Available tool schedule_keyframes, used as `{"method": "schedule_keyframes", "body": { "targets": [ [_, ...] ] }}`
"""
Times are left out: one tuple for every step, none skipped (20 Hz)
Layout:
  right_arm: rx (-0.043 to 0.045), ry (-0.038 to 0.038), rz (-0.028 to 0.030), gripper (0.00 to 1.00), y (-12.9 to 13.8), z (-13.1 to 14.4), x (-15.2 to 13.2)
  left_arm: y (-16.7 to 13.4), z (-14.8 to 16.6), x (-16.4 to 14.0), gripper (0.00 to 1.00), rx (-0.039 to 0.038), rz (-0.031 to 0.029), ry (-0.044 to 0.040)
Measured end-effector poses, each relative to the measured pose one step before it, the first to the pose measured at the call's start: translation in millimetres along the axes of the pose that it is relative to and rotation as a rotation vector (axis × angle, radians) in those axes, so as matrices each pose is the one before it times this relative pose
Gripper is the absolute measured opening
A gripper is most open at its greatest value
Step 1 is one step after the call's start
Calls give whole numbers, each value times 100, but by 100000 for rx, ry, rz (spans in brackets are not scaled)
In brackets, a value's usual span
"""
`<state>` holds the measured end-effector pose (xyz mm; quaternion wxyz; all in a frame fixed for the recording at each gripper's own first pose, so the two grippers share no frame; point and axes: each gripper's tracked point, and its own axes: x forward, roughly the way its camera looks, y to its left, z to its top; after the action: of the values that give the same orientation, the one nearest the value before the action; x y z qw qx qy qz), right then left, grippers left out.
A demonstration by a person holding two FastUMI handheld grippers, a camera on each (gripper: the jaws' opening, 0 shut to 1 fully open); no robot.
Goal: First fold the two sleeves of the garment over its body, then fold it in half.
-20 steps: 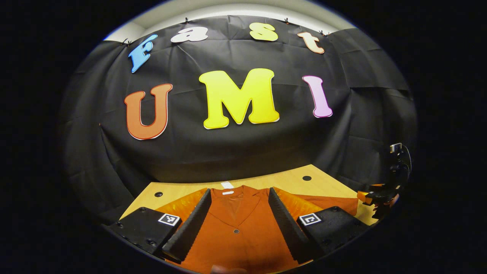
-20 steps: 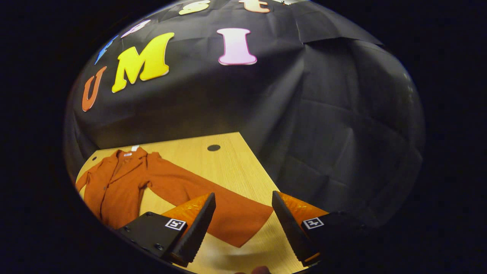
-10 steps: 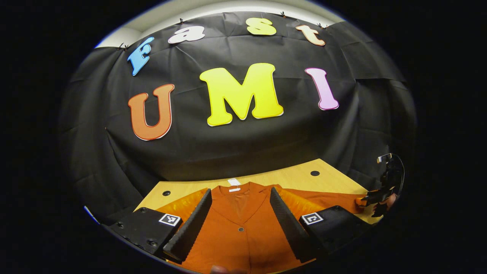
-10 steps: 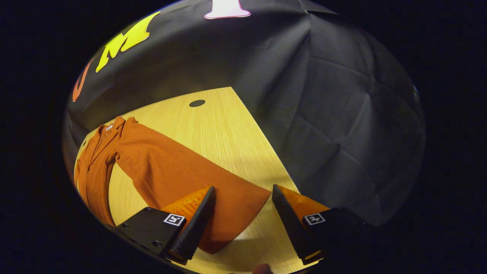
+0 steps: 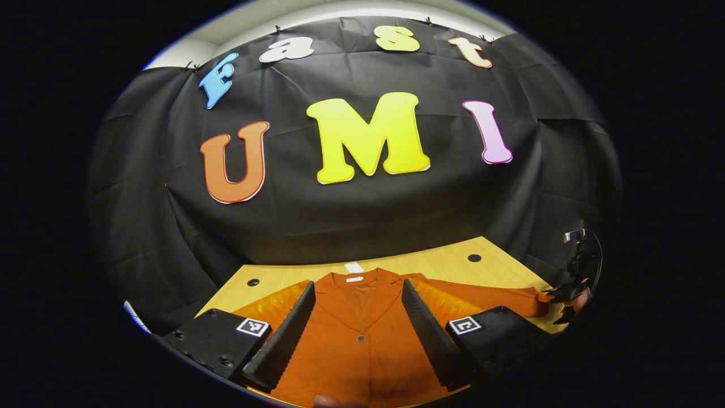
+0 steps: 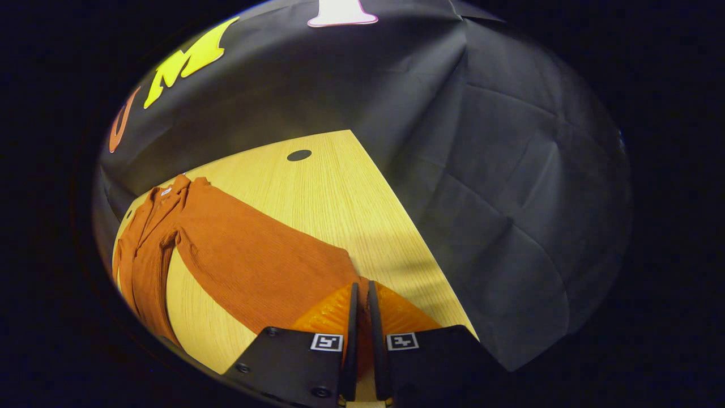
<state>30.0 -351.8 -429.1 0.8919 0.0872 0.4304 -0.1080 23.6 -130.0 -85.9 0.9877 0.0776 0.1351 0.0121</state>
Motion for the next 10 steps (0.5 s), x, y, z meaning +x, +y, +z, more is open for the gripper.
{"method": "schedule_keyframes", "body": {
  "targets": [
    [1385,-1354,-90,4,82,631,-259,367,-135,98,99,-66,570,-117],
    [877,-1943,-456,1,-8,903,-243,375,50,52,99,-174,264,-188],
    [521,-1901,-602,4,-38,796,-271,382,-64,65,99,-249,257,44],
    [678,-1726,-444,4,184,929,-447,372,8,89,99,-419,35,-113],
    [839,-2074,-501,1,231,1105,-765,244,-126,21,99,-385,38,-195],
    [988,-2391,-123,1,505,1380,-702,547,64,94,99,-287,75,-111],
    [1078,-2310,4,1,688,1506,-720,652,-111,76,99,-190,280,-311],
    [1173,-2183,591,1,866,1587,-695,572,-57,108,99,-284,96,-495],
    [1171,-2011,919,4,1221,1665,-614,588,-25,42,99,-462,128,-584],
    [639,-1829,791,4,1252,1602,-517,703,-7,38,99,-768,15,-333]
  ]
}}
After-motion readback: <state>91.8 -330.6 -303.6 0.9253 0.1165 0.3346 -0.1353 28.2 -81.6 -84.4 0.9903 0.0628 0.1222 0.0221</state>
